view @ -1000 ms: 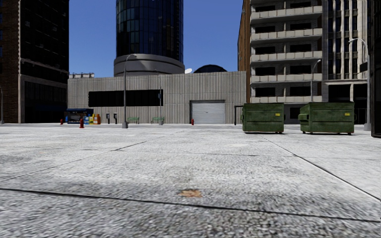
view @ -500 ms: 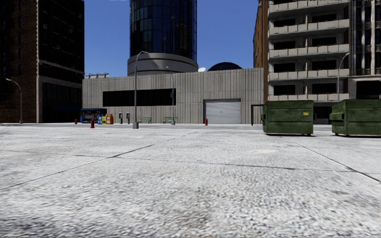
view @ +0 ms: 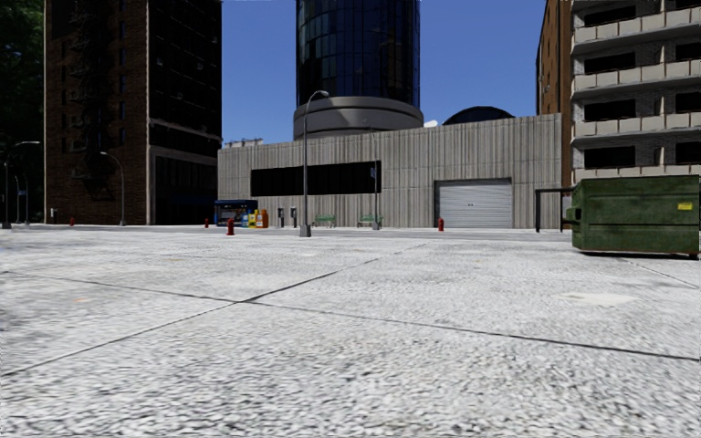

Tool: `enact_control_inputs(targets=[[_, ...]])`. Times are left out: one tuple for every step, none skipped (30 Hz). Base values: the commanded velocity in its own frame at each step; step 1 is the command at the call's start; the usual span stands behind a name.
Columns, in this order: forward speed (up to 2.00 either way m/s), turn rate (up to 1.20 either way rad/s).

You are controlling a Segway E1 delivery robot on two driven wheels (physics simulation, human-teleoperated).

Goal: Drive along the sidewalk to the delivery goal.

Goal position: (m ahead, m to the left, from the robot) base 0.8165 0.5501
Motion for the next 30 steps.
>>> enact_control_inputs(targets=[[1.36,0.44],[1.34,0.44],[1.33,0.44],[1.33,0.44],[1.32,0.44],[1.30,0.43],[1.22,0.32],[0.93,0.00],[0.93,0.00],[0.51,0.00],[0.14,0.00],[0.00,0.00],[0.00,0.00],[0.00,0.00],[0.00,0.00],[0.00,0.00],[0.00,0.00],[0.00,0.00],[0.00,0.00],[0.00,0.00],[0.00,0.00],[0.00,0.00],[0.00,0.00],[0.00,0.00],[0.00,0.00],[0.00,0.00],[0.00,0.00],[0.00,0.00],[0.00,0.00],[0.00,0.00]])
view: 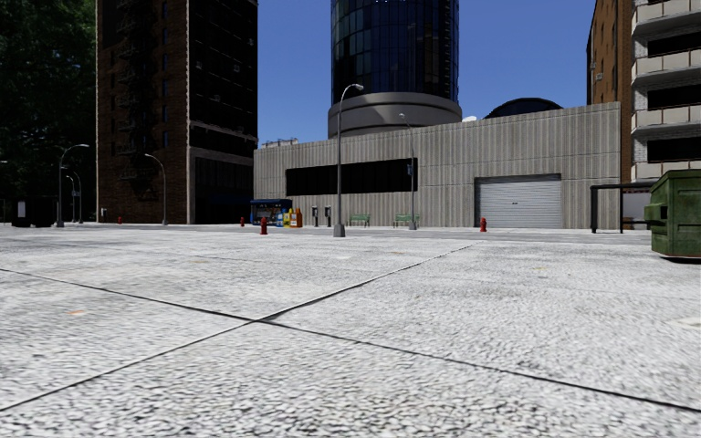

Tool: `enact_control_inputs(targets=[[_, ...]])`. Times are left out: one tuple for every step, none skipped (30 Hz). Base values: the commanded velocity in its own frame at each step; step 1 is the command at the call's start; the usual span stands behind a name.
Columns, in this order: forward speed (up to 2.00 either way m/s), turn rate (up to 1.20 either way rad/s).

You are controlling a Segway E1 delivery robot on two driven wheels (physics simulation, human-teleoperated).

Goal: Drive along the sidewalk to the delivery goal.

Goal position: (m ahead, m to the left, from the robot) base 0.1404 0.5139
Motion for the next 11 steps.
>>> enact_control_inputs(targets=[[0.00,0.00],[0.00,0.00],[0.00,0.00],[0.00,0.00],[0.00,0.00],[0.00,0.00],[0.00,0.00],[0.00,0.00],[0.00,0.00],[0.00,0.00],[0.00,0.00]])
